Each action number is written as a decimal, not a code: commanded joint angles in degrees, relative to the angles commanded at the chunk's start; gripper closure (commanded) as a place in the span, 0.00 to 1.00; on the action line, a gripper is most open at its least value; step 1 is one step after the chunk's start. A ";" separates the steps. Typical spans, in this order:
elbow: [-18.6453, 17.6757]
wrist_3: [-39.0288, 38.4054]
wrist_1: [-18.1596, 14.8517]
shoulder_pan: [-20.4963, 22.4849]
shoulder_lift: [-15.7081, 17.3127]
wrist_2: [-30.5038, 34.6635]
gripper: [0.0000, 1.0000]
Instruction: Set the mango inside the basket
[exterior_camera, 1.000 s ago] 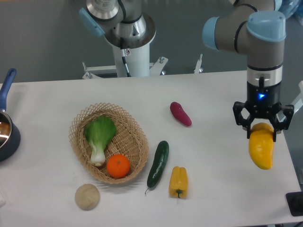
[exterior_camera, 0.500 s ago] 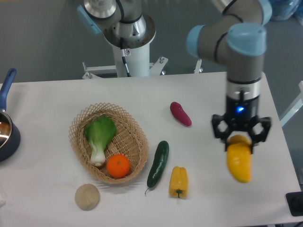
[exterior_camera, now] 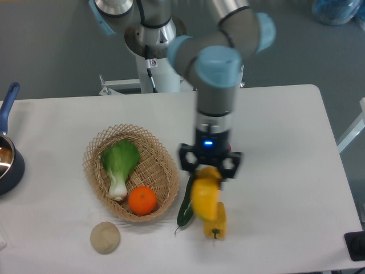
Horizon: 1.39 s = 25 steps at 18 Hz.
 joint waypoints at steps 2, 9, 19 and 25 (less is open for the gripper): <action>-2.54 4.47 0.09 -3.16 0.00 3.43 0.78; -8.79 8.35 0.00 -6.08 2.02 5.29 0.78; -8.89 9.86 0.26 -6.78 3.69 8.71 0.00; -2.57 10.03 0.17 -2.67 4.04 14.51 0.00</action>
